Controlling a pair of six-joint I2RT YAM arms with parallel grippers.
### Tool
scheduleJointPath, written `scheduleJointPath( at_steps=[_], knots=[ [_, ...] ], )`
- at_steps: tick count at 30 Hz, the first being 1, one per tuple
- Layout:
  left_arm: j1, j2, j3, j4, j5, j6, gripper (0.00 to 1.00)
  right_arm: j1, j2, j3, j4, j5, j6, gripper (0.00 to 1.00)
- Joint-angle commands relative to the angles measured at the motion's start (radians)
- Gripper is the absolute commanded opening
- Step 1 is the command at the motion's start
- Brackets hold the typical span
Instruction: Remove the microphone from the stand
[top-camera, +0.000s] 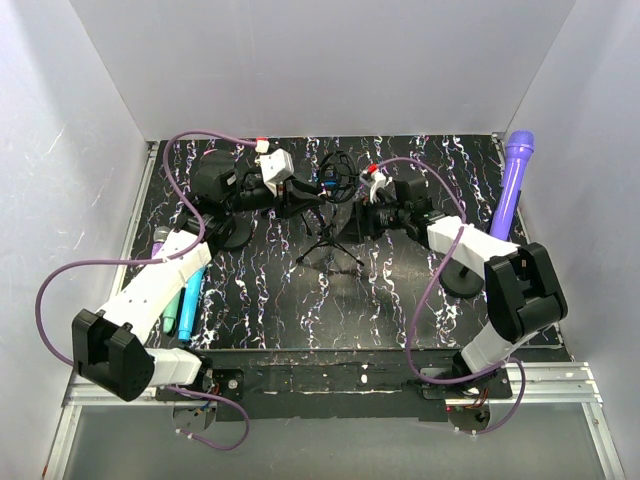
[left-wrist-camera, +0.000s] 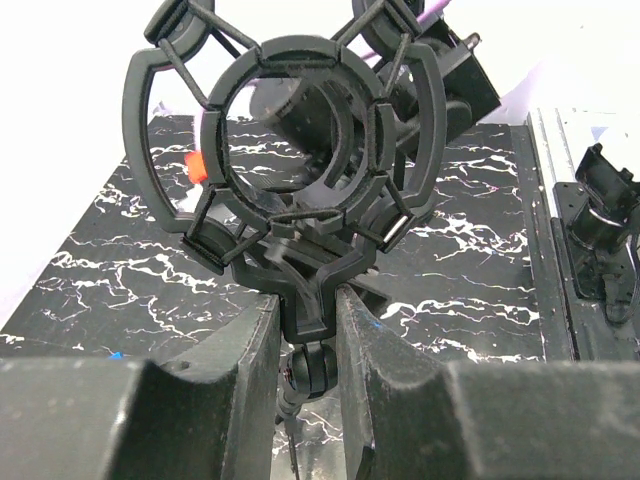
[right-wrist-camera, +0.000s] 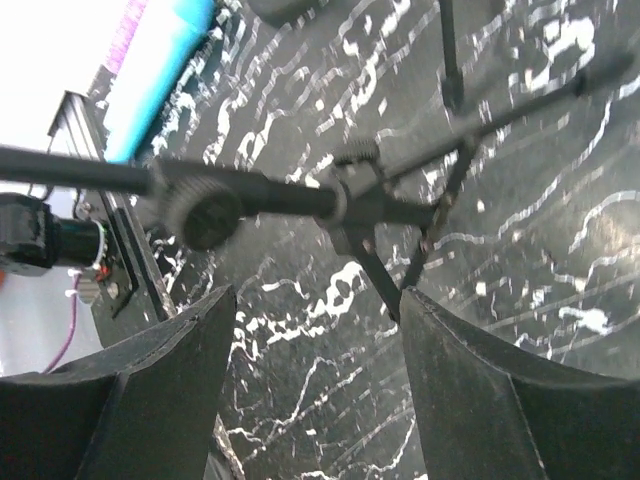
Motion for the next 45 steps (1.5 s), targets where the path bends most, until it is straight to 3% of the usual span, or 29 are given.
scheduleJointPath(
  at_steps=[1,7,26,34,36,39,41,45],
  knots=[
    [0.008,0.010,0.038,-0.023,-0.007,0.025,0.00,-0.012,-0.044,-0.098,-0.016,0.046,-0.041,0.73],
    [0.008,0.016,0.041,-0.037,-0.010,0.034,0.00,-0.024,-0.126,-0.157,-0.037,0.065,-0.112,0.73],
    [-0.069,0.136,0.194,-0.144,-0.131,0.160,0.01,-0.090,-0.416,-0.075,-0.281,0.043,-0.172,0.72],
    [-0.103,0.193,0.232,-0.130,-0.188,0.158,0.08,-0.090,-0.551,-0.088,-0.301,0.108,-0.193,0.71],
    [-0.107,0.205,0.237,-0.109,-0.196,0.152,0.16,-0.090,-0.577,-0.078,-0.330,0.115,-0.193,0.71],
    [-0.110,0.219,0.246,-0.061,-0.199,0.140,0.38,-0.088,-0.611,-0.057,-0.363,0.131,-0.189,0.70],
    [-0.112,0.222,0.249,-0.035,-0.197,0.128,0.47,-0.088,-0.615,-0.026,-0.396,0.134,-0.202,0.70],
    [-0.116,0.219,0.248,0.022,-0.179,0.118,0.68,-0.090,-0.598,0.052,-0.473,0.095,-0.315,0.70]
  ],
)
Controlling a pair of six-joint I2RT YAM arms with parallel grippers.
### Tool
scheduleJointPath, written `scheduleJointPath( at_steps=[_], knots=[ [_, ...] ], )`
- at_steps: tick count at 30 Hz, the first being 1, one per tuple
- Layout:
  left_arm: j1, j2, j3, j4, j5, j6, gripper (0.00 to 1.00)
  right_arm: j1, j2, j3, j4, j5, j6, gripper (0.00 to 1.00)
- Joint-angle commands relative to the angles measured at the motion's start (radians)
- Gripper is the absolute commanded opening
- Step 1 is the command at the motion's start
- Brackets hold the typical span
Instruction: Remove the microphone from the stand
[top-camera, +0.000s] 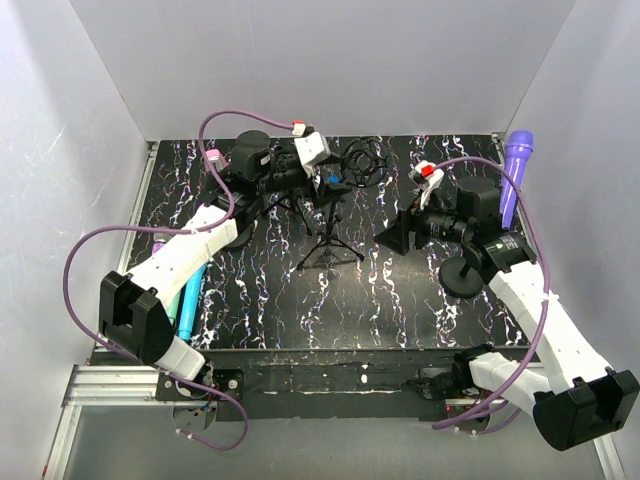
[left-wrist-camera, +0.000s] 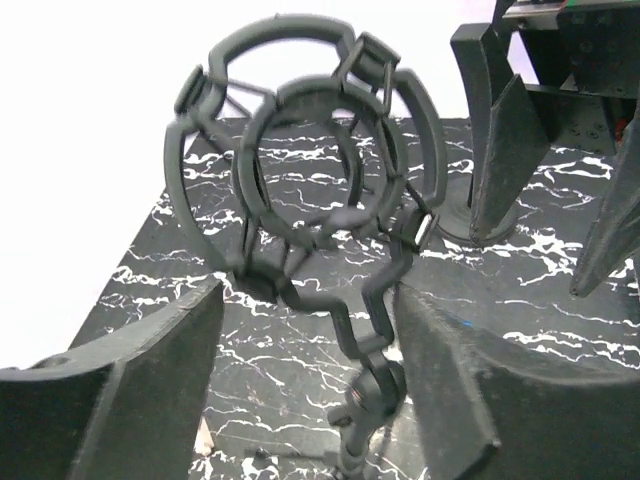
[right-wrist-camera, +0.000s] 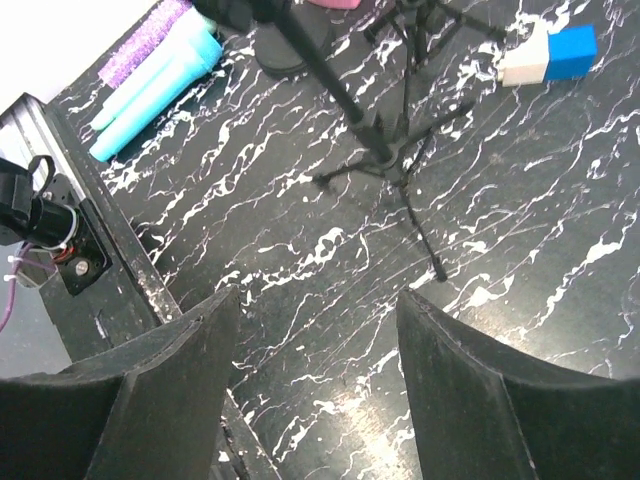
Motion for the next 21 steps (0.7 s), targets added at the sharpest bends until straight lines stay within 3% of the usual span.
scheduleJointPath(
  at_steps=[1,3,4,12,14,17,21],
  knots=[
    [-0.012,-0.010,0.029,0.080,0.006,-0.014,0.73,-0.003,0.010,0.145,-0.102,-0.025,-0.129,0.70],
    [-0.012,-0.027,0.040,0.097,0.009,-0.035,0.82,-0.003,0.038,0.249,-0.189,-0.042,-0.178,0.70],
    [-0.012,-0.037,0.045,0.097,0.009,-0.043,0.98,-0.003,0.051,0.294,-0.237,-0.048,-0.207,0.70],
    [-0.011,-0.161,-0.014,0.153,0.049,-0.142,0.98,-0.001,0.118,0.581,-0.556,0.009,-0.350,0.71],
    [-0.012,-0.200,-0.034,0.120,0.059,-0.112,0.98,-0.003,0.113,0.575,-0.535,-0.001,-0.360,0.71],
    [-0.012,-0.240,-0.025,0.010,-0.097,-0.138,0.98,-0.001,0.114,0.534,-0.411,-0.017,-0.312,0.71],
    [-0.012,-0.255,0.040,-0.309,-0.278,-0.034,0.98,-0.003,0.121,0.454,-0.158,-0.030,-0.219,0.70]
  ],
)
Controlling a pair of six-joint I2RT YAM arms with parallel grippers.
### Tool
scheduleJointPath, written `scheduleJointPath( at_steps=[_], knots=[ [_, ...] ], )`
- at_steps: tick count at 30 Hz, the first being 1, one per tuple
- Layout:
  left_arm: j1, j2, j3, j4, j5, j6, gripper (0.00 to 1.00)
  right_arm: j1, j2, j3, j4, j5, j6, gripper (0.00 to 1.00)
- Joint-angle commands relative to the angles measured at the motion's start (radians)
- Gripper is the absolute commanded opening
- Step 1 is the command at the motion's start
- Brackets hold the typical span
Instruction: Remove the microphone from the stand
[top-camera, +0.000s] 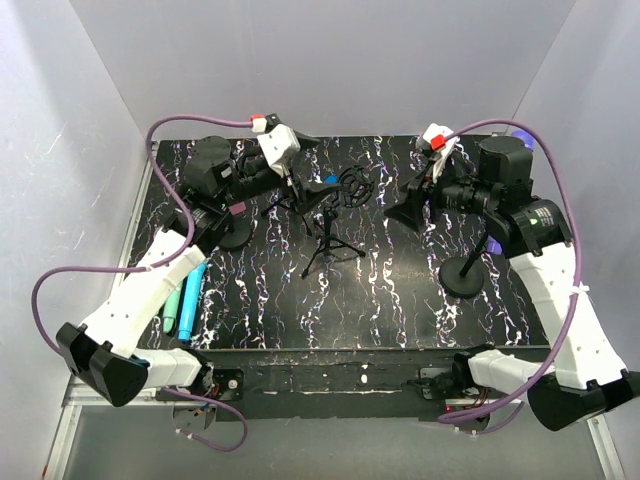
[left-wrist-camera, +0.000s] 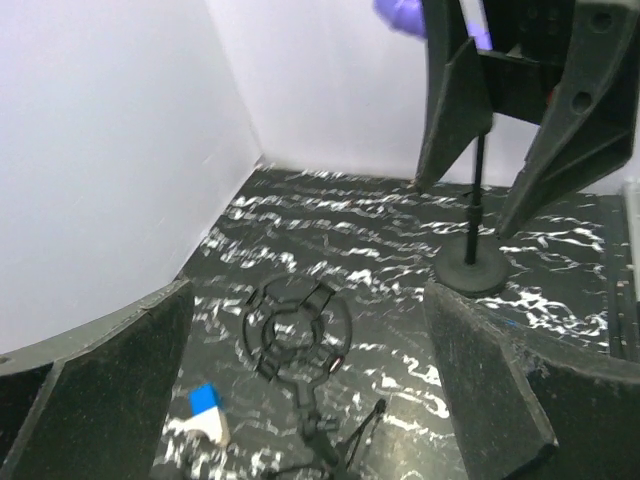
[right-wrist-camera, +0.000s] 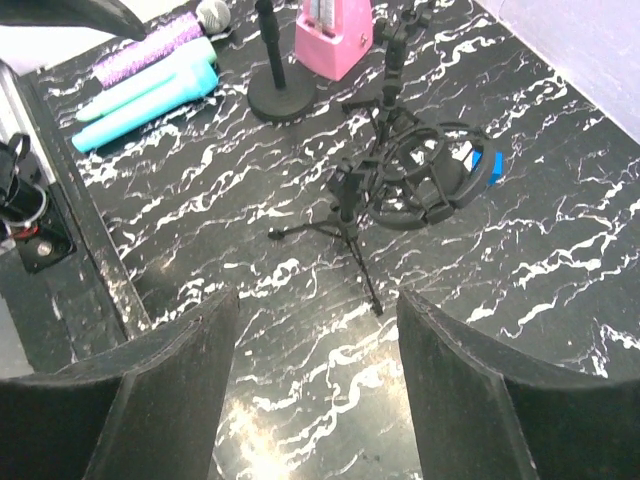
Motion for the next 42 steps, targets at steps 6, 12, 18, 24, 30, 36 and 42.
scheduleJointPath(
  at_steps=[6,12,18,24,30,36,42],
  knots=[
    [-0.002,-0.015,0.065,-0.542,-0.322,0.083,0.98,0.017,0.061,-0.091,0.457,0.030,0.204,0.70],
    [-0.007,0.069,0.024,-0.551,-0.393,-0.030,0.98,0.031,0.061,-0.111,0.472,0.058,0.218,0.70],
    [-0.007,0.172,-0.039,-0.353,-0.291,-0.019,0.98,0.031,0.045,-0.120,0.423,0.064,0.211,0.70],
    [-0.007,0.293,0.022,-0.313,-0.173,0.051,0.98,0.029,0.024,-0.123,0.385,0.076,0.185,0.70],
    [-0.005,0.362,0.038,-0.318,-0.044,0.062,0.74,0.029,0.019,-0.119,0.340,0.090,0.160,0.71],
    [-0.007,0.425,0.065,-0.318,-0.016,0.048,0.45,0.031,0.041,-0.080,0.299,0.090,0.146,0.71],
    [-0.007,0.488,0.097,-0.277,-0.006,0.048,0.25,0.029,0.068,-0.046,0.281,0.084,0.142,0.71]
  ],
)
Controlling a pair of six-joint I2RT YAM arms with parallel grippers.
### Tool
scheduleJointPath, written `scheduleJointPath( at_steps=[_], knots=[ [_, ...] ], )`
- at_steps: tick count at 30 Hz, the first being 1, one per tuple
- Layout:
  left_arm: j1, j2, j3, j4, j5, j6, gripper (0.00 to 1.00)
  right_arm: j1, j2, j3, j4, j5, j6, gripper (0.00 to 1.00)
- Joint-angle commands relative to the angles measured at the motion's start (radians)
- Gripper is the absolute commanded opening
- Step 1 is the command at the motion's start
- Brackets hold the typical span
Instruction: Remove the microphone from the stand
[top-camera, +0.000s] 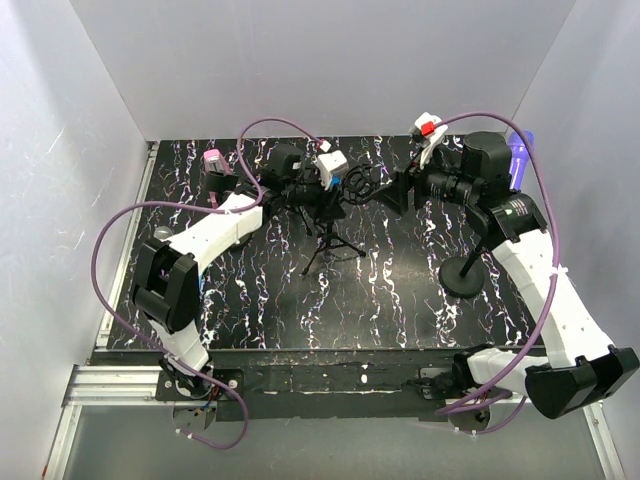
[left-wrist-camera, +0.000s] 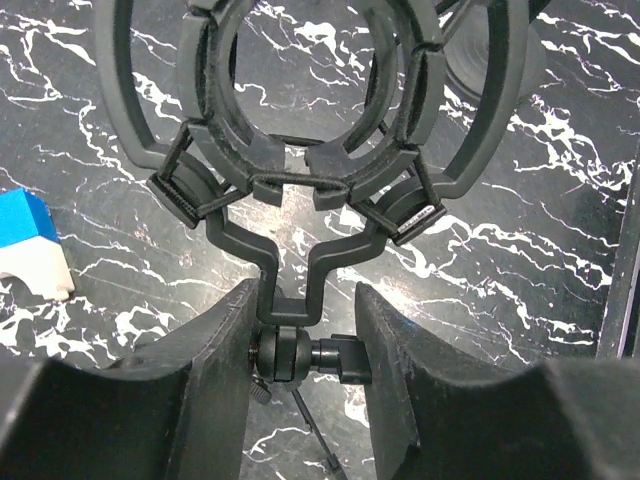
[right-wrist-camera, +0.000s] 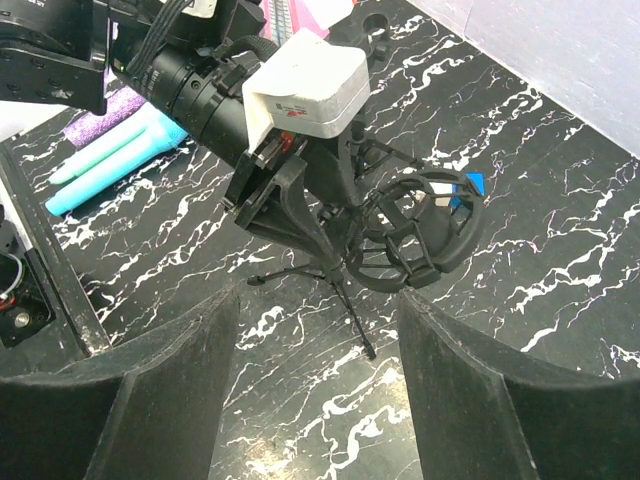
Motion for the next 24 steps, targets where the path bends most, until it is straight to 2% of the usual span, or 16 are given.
scheduleJointPath(
  at_steps=[1,5,10,15,19,24],
  knots=[
    [-0.003,0.043,0.049,0.044,0.044,-0.018,0.20,0.003,0.016,0.070,-0.004,0.001,-0.018,0.71],
    [-0.004,0.109,0.106,0.127,0.059,-0.090,0.11,0.003,0.028,0.093,-0.011,0.012,-0.029,0.71],
    [-0.003,0.178,0.143,0.346,0.084,-0.196,0.00,0.003,0.036,0.111,-0.011,0.012,-0.041,0.71],
    [-0.004,0.249,0.220,0.434,0.081,-0.273,0.00,0.004,0.033,0.105,-0.003,0.026,-0.047,0.71],
    [-0.004,0.298,0.284,0.405,0.100,-0.268,0.00,0.003,0.033,0.113,-0.012,0.035,-0.055,0.71],
    [-0.004,0.229,0.212,0.406,0.102,-0.257,0.00,0.003,0.033,0.110,-0.008,0.046,-0.064,0.71]
  ],
)
